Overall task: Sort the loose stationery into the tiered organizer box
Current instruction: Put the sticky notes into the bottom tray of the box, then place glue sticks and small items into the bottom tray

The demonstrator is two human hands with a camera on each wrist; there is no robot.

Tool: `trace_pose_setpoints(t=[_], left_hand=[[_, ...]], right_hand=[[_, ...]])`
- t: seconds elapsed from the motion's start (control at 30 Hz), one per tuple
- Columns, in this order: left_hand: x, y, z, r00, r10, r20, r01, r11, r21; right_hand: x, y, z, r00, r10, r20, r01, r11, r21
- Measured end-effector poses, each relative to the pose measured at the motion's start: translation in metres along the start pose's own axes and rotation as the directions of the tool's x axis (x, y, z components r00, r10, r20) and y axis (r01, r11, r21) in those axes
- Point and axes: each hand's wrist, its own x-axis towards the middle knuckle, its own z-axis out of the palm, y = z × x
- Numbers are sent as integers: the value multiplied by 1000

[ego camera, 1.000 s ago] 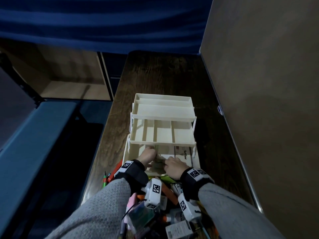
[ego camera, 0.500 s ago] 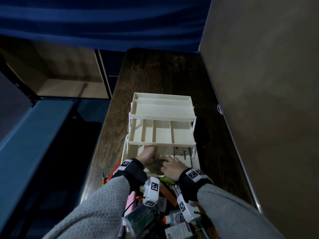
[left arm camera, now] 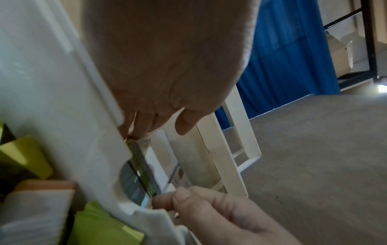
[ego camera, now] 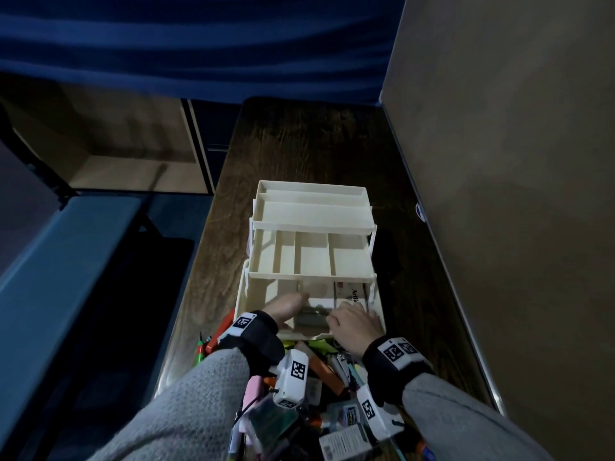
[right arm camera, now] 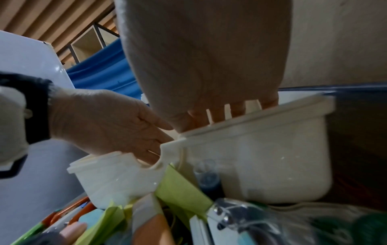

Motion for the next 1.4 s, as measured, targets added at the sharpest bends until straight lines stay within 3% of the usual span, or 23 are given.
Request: trace_pose_setpoints(t=[0.33,0.47,0.53,0.63,0.67,0.73,0.9,1.03,1.1,1.23,1.4], left_hand=[[-20,13,0,989,47,142,-75,978,196],[-33,17,-2,984,172,39,-176,939,296],[-44,14,-6,947,316,-52,-275,885,375],[-73,4,-6,817,552,-165,-486,815,317],[-84,0,-5,782,596,-182,-540,794,278],[-106,-13,-2,755,638,-151,-596,764,247],[-137,-55,4,806,591,-40,-549,770,324],[-140,-78,0,841,540,-40,-482,779,401],[-138,-85,-3,860,507,-61,-456,815,357],[-134,-93,-9,859,494,-133,-439,845,306],[-135,-100,-16,853,500,-150,-436,841,319]], right_hand=[[-38,19,-4,983,-45,-180,81,977,195],[-60,30,-6,945,-38,-324,131,954,271],[-72,40,-5,919,2,-394,152,921,359],[-90,54,2,911,77,-405,136,872,471],[-96,58,6,916,95,-391,115,869,480],[-107,65,16,925,122,-359,67,879,472],[-131,74,47,945,130,-301,9,908,419],[-146,73,67,980,106,-170,-33,922,387],[-150,73,70,981,111,-156,-40,915,401],[-152,77,70,978,136,-161,-54,900,433],[-150,70,60,987,57,-153,5,926,377]])
